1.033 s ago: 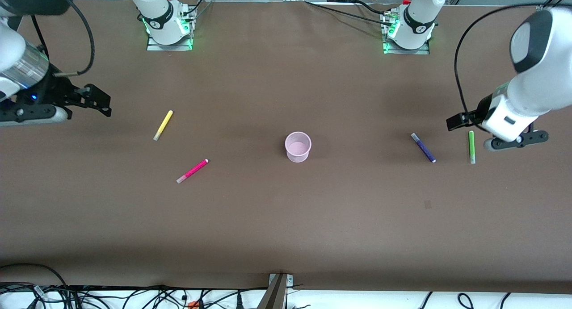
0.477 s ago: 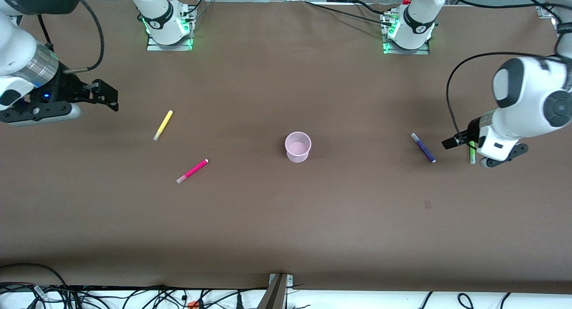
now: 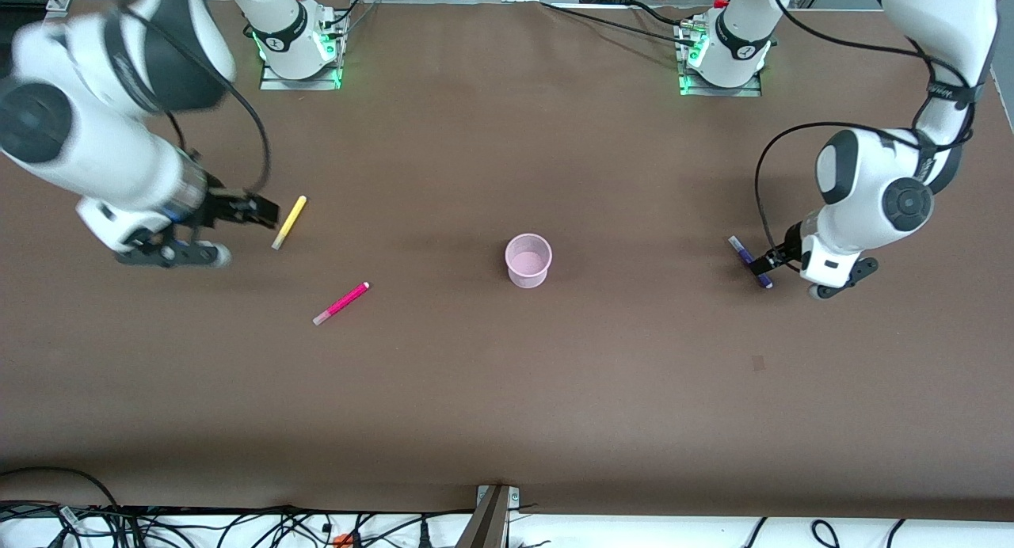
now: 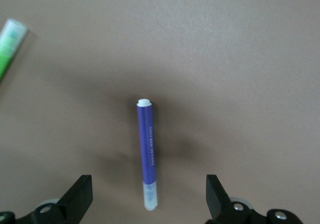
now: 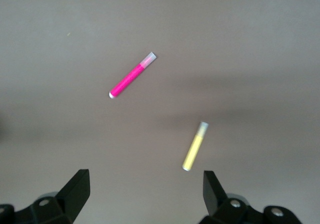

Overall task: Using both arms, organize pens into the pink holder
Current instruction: 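Grasp the blue marker with the left gripper while the right gripper grasps the pink highlighter, then lift the pink highlighter toward the cup while the left gripper lifts the blue marker, then drop the pink highlighter into the cup while the left gripper brings the marker over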

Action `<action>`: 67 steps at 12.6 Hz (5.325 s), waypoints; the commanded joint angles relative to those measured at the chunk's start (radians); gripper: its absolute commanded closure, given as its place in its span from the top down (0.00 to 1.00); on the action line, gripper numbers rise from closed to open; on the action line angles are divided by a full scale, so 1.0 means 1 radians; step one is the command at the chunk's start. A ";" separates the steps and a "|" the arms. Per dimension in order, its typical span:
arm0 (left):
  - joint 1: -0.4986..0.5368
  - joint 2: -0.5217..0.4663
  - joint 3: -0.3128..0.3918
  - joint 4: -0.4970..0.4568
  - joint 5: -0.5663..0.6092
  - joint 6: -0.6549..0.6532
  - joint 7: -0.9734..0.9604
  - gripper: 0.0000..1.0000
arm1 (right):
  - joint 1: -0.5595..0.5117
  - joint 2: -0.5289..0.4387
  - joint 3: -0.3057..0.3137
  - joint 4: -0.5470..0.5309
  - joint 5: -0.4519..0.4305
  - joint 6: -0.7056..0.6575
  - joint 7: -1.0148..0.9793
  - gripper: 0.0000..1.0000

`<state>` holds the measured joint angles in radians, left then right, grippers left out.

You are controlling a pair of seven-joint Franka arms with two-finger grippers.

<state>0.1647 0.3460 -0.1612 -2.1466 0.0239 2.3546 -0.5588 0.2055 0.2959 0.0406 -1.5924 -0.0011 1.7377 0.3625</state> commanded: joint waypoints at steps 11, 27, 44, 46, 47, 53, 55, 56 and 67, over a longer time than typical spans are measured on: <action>0.001 0.097 0.009 0.031 0.068 0.086 -0.099 1.00 | 0.063 0.394 -0.002 -0.044 0.188 0.445 0.538 1.00; 0.013 0.202 0.040 0.102 0.068 0.127 -0.085 0.00 | 0.052 0.400 0.048 -0.014 0.468 0.255 0.489 0.00; 0.013 0.037 -0.231 0.378 -0.086 -0.118 0.452 0.00 | 0.189 0.462 0.182 0.103 1.382 0.181 0.557 0.00; 0.013 0.047 -0.233 0.427 -0.241 -0.118 0.618 0.00 | 0.190 0.483 0.182 0.104 1.382 0.216 0.543 0.00; 0.015 0.050 -0.233 0.438 -0.353 -0.118 0.675 0.00 | 0.199 0.492 0.182 0.123 1.380 0.233 0.543 0.00; -0.010 0.070 -0.279 0.530 -0.628 -0.207 0.979 0.00 | 0.207 0.577 0.174 0.219 1.371 0.237 0.532 0.00; -0.010 0.073 -0.313 0.534 -0.656 -0.218 1.113 0.00 | 0.207 0.595 0.173 0.241 1.366 0.240 0.530 0.00; -0.011 0.077 -0.322 0.534 -0.657 -0.218 1.161 0.00 | 0.207 0.597 0.167 0.241 1.366 0.241 0.521 0.11; -0.046 0.301 -0.468 0.605 -0.916 -0.198 1.918 0.00 | -0.059 0.416 0.055 0.354 0.870 -0.098 0.412 1.00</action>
<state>0.1372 0.5549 -0.5883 -1.5882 -0.8032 2.1557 1.2105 0.1904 0.7444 0.0899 -1.2584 0.9769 1.6839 0.8151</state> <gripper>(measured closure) 0.815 0.000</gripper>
